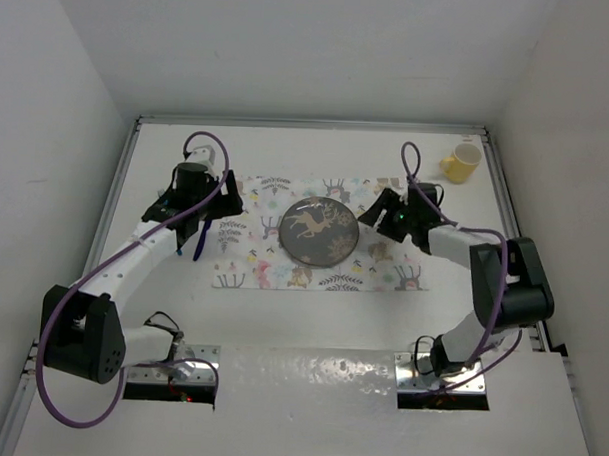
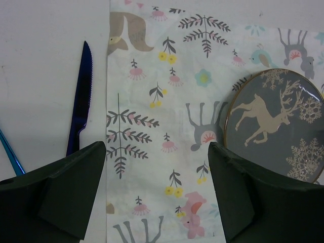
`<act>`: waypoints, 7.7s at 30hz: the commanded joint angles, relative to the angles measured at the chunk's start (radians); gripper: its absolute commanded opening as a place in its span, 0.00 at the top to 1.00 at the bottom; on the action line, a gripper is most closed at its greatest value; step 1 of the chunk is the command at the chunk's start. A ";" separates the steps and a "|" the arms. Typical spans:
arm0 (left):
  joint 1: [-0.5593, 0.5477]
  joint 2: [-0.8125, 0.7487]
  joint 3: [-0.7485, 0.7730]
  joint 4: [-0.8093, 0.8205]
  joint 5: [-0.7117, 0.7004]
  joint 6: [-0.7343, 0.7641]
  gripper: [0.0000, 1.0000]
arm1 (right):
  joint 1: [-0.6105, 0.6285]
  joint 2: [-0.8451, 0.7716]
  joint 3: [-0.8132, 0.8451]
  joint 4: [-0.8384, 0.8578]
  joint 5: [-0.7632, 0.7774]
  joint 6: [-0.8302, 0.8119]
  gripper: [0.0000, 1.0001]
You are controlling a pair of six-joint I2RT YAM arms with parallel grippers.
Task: Set the dinner table for one person
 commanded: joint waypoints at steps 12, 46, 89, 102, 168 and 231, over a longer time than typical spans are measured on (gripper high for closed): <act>-0.004 -0.033 0.036 -0.020 -0.019 -0.025 0.18 | -0.065 0.010 0.638 -0.792 0.878 0.027 0.17; -0.004 0.060 0.021 0.035 0.039 0.067 0.18 | -0.228 0.490 1.091 -0.660 0.866 0.025 0.23; -0.004 0.116 0.046 0.014 0.009 0.089 0.18 | -0.375 0.581 1.284 -0.839 0.852 0.267 0.55; -0.004 0.123 0.046 0.012 0.003 0.092 0.18 | -0.383 0.619 1.268 -0.814 0.800 0.261 0.71; -0.004 0.073 0.044 0.029 0.001 0.101 0.19 | -0.164 0.331 0.956 -0.652 -0.061 -1.186 1.00; 0.122 0.119 0.047 -0.118 -0.172 -0.002 0.32 | -0.168 -0.487 0.353 -0.648 0.291 -0.523 0.36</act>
